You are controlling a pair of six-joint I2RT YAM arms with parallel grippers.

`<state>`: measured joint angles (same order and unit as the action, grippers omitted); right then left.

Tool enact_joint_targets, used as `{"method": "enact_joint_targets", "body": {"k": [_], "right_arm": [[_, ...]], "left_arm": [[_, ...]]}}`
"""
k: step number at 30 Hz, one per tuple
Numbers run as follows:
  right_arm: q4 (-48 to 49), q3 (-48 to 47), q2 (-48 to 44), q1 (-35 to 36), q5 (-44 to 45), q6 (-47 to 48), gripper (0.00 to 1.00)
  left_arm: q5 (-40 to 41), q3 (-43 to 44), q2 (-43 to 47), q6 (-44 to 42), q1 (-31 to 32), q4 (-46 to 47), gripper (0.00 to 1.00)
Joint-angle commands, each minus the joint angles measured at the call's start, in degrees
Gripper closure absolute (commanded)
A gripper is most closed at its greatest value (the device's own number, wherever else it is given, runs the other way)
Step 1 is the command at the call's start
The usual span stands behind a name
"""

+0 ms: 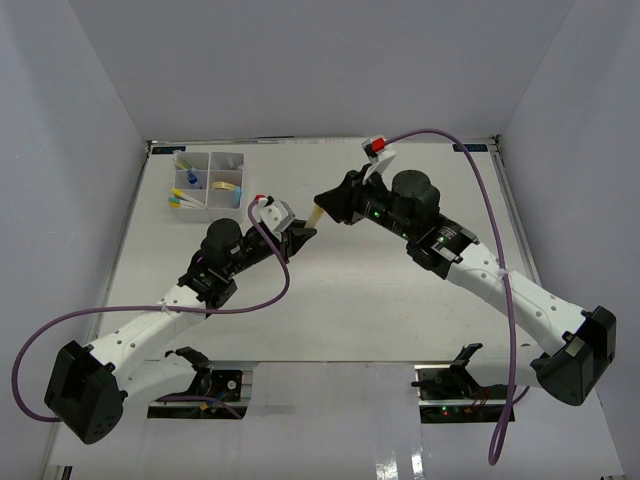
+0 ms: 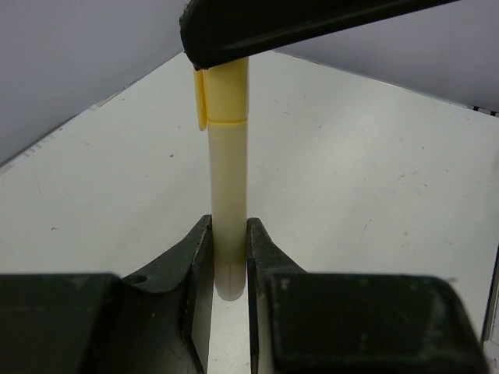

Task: Sort the stationery into containers
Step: Close the pen cap on the pen.

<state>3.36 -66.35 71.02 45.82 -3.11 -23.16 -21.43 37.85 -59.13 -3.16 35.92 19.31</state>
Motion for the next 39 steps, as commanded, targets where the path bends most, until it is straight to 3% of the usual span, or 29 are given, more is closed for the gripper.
{"method": "enact_joint_targets", "body": {"k": [1, 9, 30, 39], "right_arm": [[1.75, -1.42, 0.78, 0.84, -0.4, -0.31, 0.7], [-1.07, 0.52, 0.87, 2.08, 0.04, -0.14, 0.74], [-8.18, 4.47, 2.19, 5.06, 0.56, 1.8, 0.71], [-11.53, 2.8, 5.44, 6.73, 1.01, 0.66, 0.7]], "left_arm": [[0.07, -0.58, 1.3, 0.34, 0.2, 1.69, 1.0], [0.69, -0.93, 2.44, 1.66, 0.11, 2.58, 1.0], [-1.77, -0.4, 4.03, 7.91, -4.46, 4.86, 1.0], [2.26, -0.93, 4.9, 8.17, -5.86, 7.76, 1.0]]}}
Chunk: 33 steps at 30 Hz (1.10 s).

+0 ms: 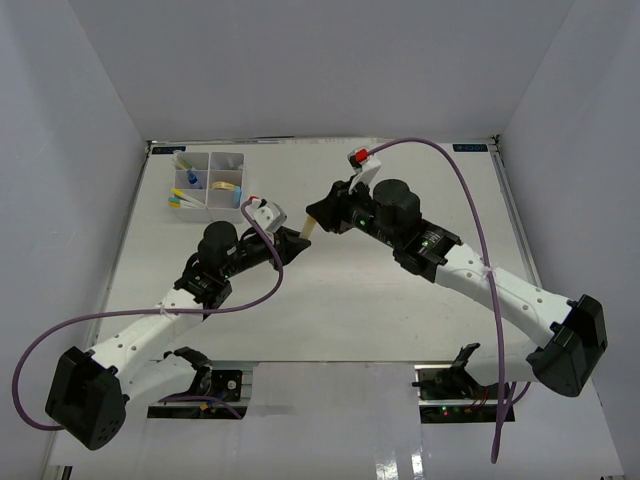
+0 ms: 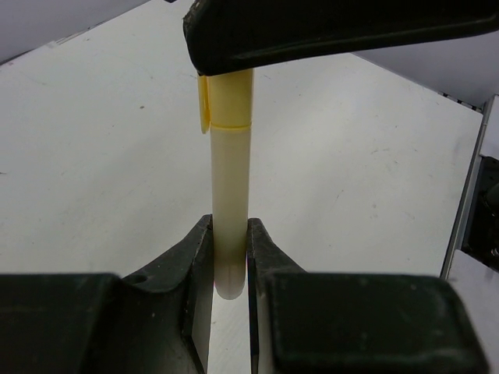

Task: Sort the stationery into containers
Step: Close the pen cap on the pen.

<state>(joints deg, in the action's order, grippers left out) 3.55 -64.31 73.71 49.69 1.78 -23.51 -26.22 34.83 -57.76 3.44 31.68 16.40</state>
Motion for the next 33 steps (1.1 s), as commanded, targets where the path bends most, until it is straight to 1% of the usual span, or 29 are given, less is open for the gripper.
{"method": "enact_joint_targets", "body": {"k": [1, 8, 10, 14, 19, 27, 33], "right_arm": [[-12.07, 0.6, 3.1, 2.87, -3.98, 1.01, 0.7], [-13.57, 0.07, 3.98, 3.39, -3.98, 0.57, 0.7], [-13.66, 0.42, 3.98, 3.48, -4.07, 0.57, 0.7], [-14.27, 0.77, 4.33, 3.66, -4.07, 0.92, 0.7], [-15.5, 0.86, 4.77, 3.75, -4.07, 1.45, 0.7], [-15.68, 1.82, 5.12, 3.83, -4.15, 1.62, 0.7], [-17.08, 1.91, 6.09, 3.83, -4.59, 1.62, 0.69]], "left_arm": [[7.32, 2.43, 3.44, 1.39, -1.71, 11.19, 1.0], [10.22, 4.19, 3.44, 1.13, -1.62, 14.62, 1.0], [12.32, 4.02, 3.53, 2.26, -1.62, 16.8, 1.0], [13.56, 4.98, 2.92, 3.67, -1.62, 19.28, 1.0], [14.0, 7.09, 1.16, 4.38, -1.62, 19.46, 1.0], [12.07, 9.81, -0.86, 5.17, -1.62, 19.19, 1.0], [12.77, 12.45, -1.57, 4.47, -1.62, 18.23, 1.0]]}}
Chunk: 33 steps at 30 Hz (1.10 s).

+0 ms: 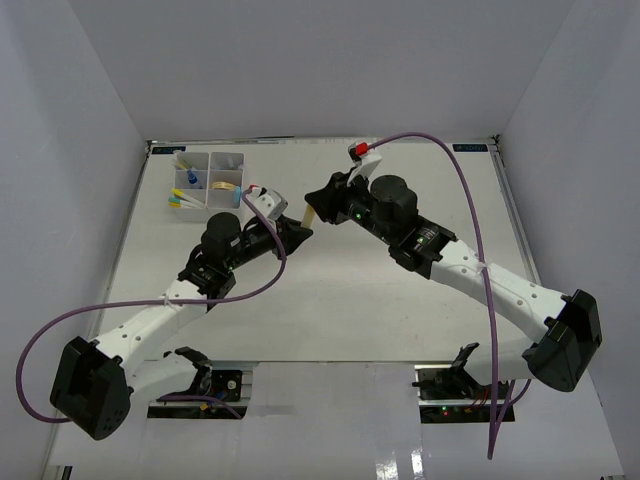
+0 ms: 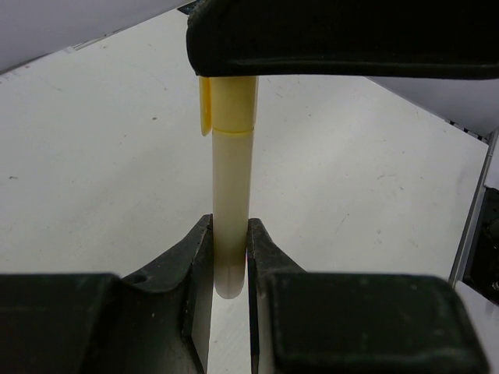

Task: Sort the stationery into containers
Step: Close the pen cap on the pen.

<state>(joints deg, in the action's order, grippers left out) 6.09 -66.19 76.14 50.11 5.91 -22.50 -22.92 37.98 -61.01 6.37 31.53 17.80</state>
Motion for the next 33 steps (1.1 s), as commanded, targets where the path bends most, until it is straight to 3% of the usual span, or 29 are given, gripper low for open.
{"method": "enact_joint_targets", "body": {"k": [1, 33], "right_arm": [[-19.8, 3.88, 3.75, 3.51, -8.72, 0.7, 0.69], [-22.26, 6.95, 5.69, 3.42, -12.59, 0.18, 0.66]], "left_arm": [[9.73, 9.74, 1.6, 1.28, -1.47, 16.57, 1.0], [13.95, 17.48, -2.18, 1.19, -1.47, 20.25, 1.0]]}}
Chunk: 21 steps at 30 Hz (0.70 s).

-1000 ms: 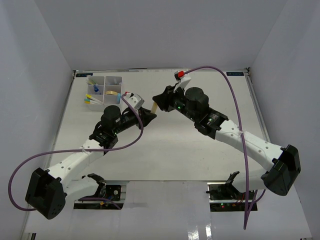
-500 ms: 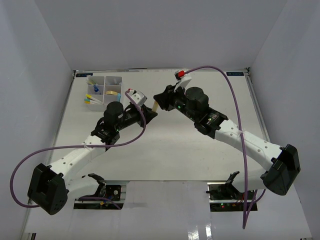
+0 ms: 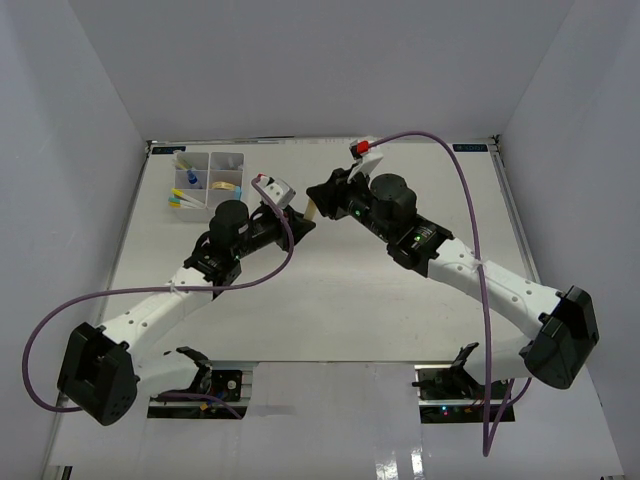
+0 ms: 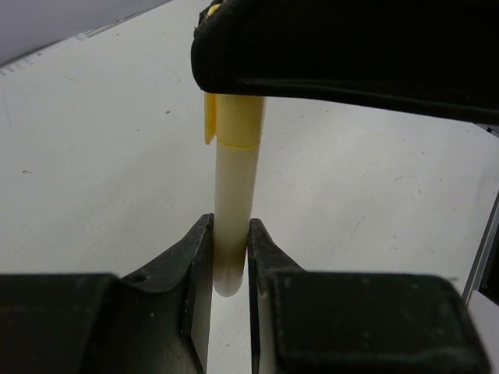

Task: Sort the stationery into containers
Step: Close the pen cap on the pen.

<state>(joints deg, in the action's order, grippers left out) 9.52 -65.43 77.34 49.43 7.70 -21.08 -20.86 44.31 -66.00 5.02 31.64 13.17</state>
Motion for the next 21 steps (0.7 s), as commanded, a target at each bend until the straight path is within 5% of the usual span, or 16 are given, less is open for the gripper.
{"method": "enact_joint_targets", "body": {"k": [1, 21], "right_arm": [[-25.69, 6.28, 4.57, 4.1, -14.38, -1.24, 0.67], [-28.68, 5.66, 8.18, 4.18, -16.76, -0.98, 0.67]], "left_arm": [[11.81, 11.32, 2.8, 2.46, -1.58, 24.89, 1.0], [12.77, 14.74, 1.92, 2.54, -1.58, 26.73, 1.0]]}}
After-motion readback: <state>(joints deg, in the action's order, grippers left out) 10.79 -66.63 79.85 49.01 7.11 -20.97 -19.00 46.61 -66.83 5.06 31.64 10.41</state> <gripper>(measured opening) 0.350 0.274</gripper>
